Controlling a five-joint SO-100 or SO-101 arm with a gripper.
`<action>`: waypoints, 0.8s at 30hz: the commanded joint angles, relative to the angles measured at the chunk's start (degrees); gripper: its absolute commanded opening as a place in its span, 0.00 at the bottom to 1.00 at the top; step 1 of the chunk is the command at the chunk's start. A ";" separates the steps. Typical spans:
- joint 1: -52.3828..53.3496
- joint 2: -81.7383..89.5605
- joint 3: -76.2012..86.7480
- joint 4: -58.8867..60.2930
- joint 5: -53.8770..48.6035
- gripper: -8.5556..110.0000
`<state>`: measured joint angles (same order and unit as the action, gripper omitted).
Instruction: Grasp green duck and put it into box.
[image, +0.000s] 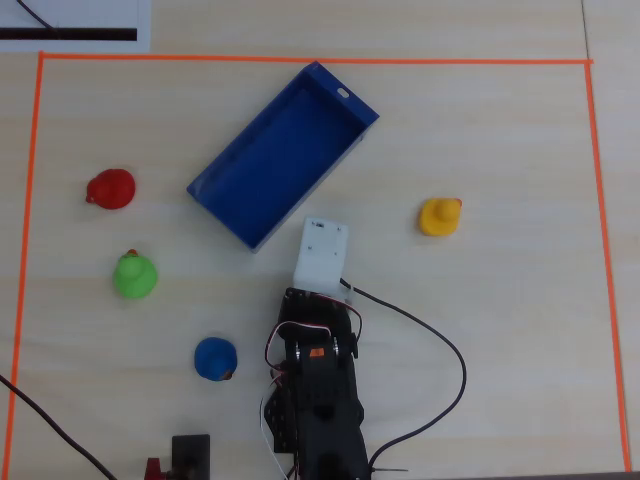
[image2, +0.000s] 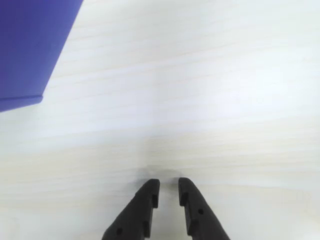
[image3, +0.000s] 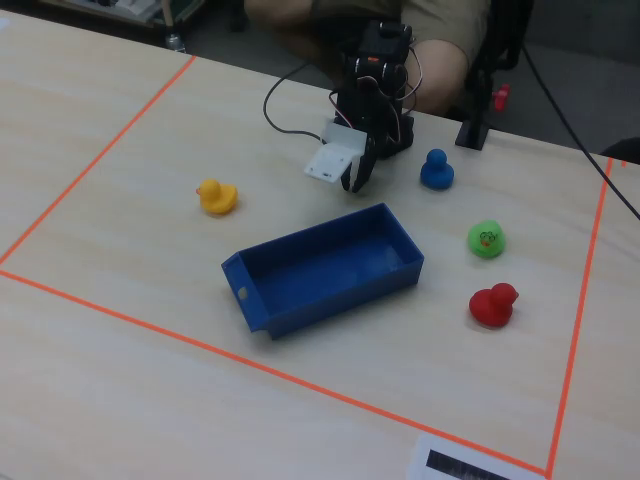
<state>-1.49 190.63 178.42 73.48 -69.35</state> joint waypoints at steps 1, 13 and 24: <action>-0.26 -0.88 -0.18 -3.16 1.49 0.07; -0.18 -0.88 -0.35 -3.52 1.58 0.07; 2.46 -27.77 -35.24 3.60 0.70 0.14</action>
<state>1.58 177.36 162.33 70.31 -68.73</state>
